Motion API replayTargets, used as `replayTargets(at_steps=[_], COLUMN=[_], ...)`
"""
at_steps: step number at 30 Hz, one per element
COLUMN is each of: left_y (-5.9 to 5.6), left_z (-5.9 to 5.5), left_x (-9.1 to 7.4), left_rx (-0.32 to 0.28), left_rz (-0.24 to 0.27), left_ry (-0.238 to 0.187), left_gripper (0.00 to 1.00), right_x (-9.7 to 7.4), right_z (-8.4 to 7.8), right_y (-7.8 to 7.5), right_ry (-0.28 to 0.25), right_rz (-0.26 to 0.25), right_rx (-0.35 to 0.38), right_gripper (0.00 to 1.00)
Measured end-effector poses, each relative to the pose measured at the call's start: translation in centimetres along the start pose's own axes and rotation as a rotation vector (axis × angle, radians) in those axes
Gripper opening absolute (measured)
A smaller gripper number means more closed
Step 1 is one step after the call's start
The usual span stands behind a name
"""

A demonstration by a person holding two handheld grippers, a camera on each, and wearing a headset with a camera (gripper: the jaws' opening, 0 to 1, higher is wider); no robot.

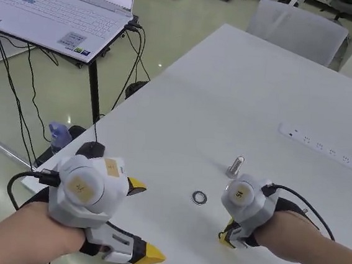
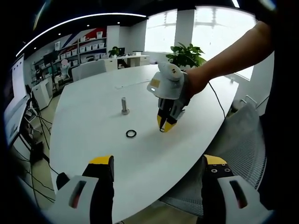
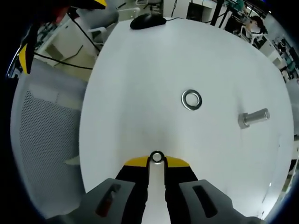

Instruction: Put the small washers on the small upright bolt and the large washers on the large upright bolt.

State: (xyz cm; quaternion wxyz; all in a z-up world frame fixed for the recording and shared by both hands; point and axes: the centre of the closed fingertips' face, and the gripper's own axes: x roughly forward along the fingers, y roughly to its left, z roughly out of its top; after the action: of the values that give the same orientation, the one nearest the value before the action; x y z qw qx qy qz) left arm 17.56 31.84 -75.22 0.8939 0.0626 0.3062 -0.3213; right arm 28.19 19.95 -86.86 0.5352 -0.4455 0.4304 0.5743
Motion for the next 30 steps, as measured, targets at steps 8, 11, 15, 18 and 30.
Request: replayTargets(at_steps=[8, 11, 15, 18, 30], left_y=[0.1, 0.1, 0.2, 0.5, 0.4], left_z=[0.0, 0.0, 0.1, 0.0, -0.5], left_x=[0.3, 0.5, 0.8, 0.8, 1.4], left_rx=[0.010, 0.016, 0.016, 0.017, 0.014], left_rz=[-0.015, -0.018, -0.027, -0.026, -0.040], left_ry=[0.006, 0.004, 0.001, 0.001, 0.011], left_gripper=[0.76, 0.78, 0.79, 0.80, 0.84], right_x=[-2.3, -3.6, -4.8, -5.6, -8.3], right_z=[-2.0, -3.4, -5.5, -7.3, -12.0], right_y=[-1.3, -2.2, -3.1, -3.8, -6.3], right_ry=[-0.002, -0.004, -0.001, 0.003, 0.006], right_rz=[-0.034, -0.057, -0.079, -0.097, -0.151], right_rx=[0.048, 0.079, 0.133, 0.168, 0.274], right_gripper=[0.12, 0.12, 0.12, 0.12, 0.12])
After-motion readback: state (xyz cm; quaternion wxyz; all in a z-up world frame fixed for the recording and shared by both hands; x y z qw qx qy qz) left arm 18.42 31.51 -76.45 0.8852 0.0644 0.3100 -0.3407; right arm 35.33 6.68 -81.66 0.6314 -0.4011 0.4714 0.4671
